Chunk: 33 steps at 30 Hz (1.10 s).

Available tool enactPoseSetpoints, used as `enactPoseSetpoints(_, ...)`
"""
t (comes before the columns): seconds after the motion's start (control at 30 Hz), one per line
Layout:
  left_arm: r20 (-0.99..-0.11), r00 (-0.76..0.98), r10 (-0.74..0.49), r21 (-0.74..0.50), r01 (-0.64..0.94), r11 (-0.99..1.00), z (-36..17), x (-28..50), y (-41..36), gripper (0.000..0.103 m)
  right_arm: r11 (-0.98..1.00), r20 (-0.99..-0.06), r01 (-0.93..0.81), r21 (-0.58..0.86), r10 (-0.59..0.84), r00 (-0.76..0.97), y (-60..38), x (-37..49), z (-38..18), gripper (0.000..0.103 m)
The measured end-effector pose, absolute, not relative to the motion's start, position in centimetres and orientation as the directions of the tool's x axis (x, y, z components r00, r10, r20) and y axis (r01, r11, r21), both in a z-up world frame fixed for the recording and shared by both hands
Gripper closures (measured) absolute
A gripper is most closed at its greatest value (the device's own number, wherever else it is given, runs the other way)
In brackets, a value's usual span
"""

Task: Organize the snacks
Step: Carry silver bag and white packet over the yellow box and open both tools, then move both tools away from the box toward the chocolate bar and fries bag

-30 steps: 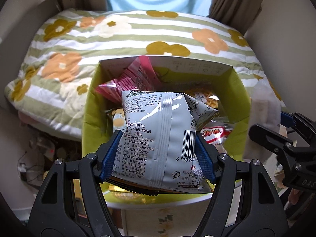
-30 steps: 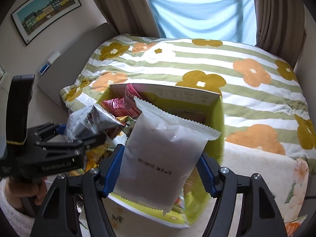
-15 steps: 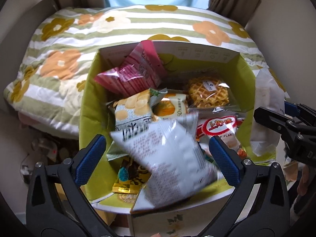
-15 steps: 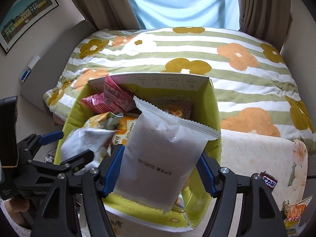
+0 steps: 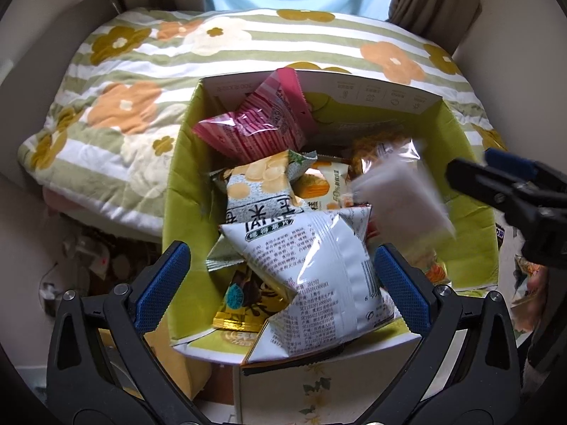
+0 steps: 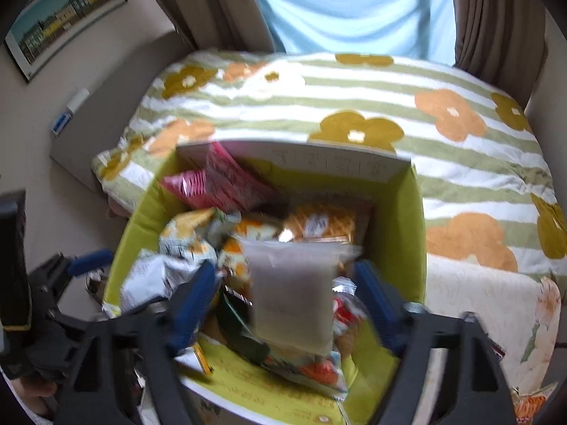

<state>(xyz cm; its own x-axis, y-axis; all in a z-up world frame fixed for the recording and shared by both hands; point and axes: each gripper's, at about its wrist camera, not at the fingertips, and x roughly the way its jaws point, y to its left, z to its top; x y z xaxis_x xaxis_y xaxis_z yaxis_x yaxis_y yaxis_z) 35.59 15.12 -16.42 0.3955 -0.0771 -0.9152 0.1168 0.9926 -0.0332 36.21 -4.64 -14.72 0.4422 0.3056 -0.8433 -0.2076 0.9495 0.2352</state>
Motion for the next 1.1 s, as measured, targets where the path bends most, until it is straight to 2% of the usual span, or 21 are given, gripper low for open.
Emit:
enactPoseSetpoints(0.4,-0.898,0.437,-0.053,0.014,0.149,0.989,-14.9,34.4,14.2,0.000,0.975,-0.828,-0.174,0.138,0.210,0.520,-5.6,34.4,-13.8,0.007)
enactPoseSetpoints(0.57,-0.873,0.481,-0.078,0.016,0.189,0.982,-13.2,34.0,13.1,0.000,0.981,-0.794,-0.144,0.133,0.192,0.577,-6.5,33.0,-12.0,0.007)
enactPoseSetpoints(0.77,-0.853,0.502,-0.144,-0.005,0.269,0.963,-12.1,33.3,10.3,0.000,0.986,-0.813,-0.090,0.140,0.166,0.558,-8.4,30.9,-11.3,0.007)
enactPoseSetpoints(1.1,-0.840,0.472,-0.268,-0.060,0.409,0.910,-11.6,31.7,3.7,0.000,0.995,-0.792,0.104,0.006,-0.059,0.607,-14.6,25.3,-9.6,0.007)
